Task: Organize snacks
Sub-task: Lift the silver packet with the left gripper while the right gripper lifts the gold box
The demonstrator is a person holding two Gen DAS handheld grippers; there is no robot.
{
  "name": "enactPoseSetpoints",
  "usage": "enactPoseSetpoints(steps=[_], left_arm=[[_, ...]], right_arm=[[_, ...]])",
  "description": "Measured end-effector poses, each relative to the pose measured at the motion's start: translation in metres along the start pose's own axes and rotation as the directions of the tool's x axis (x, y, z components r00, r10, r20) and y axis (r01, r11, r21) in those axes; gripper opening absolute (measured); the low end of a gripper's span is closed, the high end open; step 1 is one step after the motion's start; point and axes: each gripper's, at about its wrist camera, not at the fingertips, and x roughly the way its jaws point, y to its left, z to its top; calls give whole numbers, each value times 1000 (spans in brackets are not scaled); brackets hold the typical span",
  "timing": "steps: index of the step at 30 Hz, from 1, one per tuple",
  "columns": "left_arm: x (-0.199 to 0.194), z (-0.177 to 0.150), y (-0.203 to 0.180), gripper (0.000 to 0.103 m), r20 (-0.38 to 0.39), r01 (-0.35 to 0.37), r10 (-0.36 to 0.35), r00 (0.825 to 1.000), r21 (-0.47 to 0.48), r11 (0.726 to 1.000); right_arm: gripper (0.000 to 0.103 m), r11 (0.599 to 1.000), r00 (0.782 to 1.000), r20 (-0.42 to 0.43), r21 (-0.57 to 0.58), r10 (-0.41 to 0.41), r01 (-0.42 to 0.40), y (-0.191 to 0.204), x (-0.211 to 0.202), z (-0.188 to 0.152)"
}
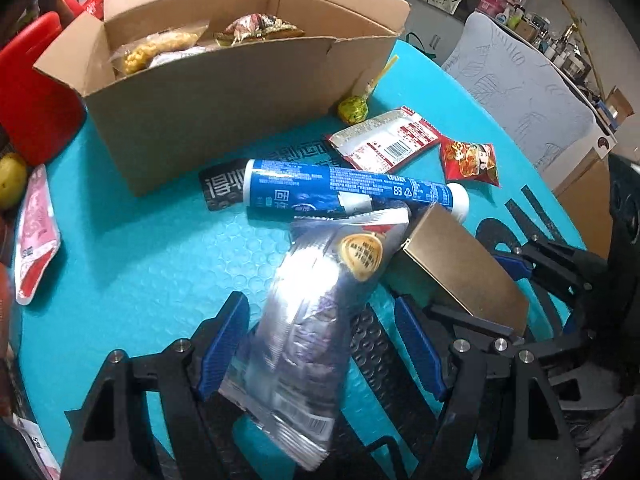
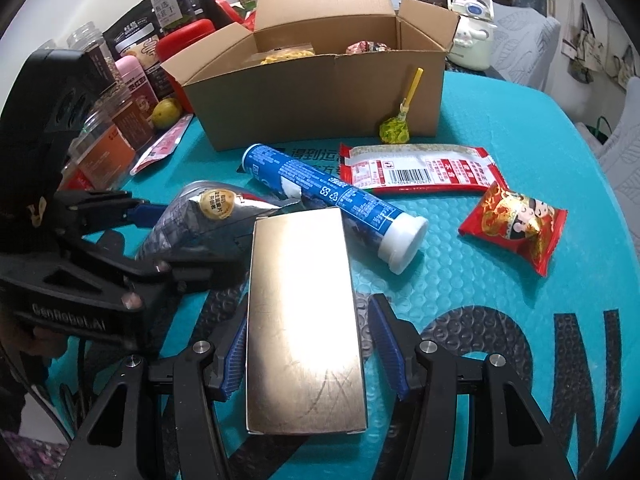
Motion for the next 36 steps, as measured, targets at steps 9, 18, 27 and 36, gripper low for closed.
enactPoseSetpoints(steps=[9, 18, 27, 36], left_arm=[[-4, -4, -7, 49, 29, -86, 86, 996, 16, 996], [-14, -6, 1, 37, 41, -56, 57, 998, -21, 998], [-30, -14, 0, 37, 63, -13, 18, 998, -73, 997], [-56, -26, -7, 37, 97, -5, 13, 995, -77, 997]], right_arm=[[56, 999, 999, 18, -30, -34, 35, 4, 1, -3], [43, 999, 998, 43, -3, -41, 41, 5, -1, -5], [43, 999, 998, 60, 29, 32, -33, 10, -13, -11], [43, 998, 994, 92, 15, 64, -66, 26, -32, -16]])
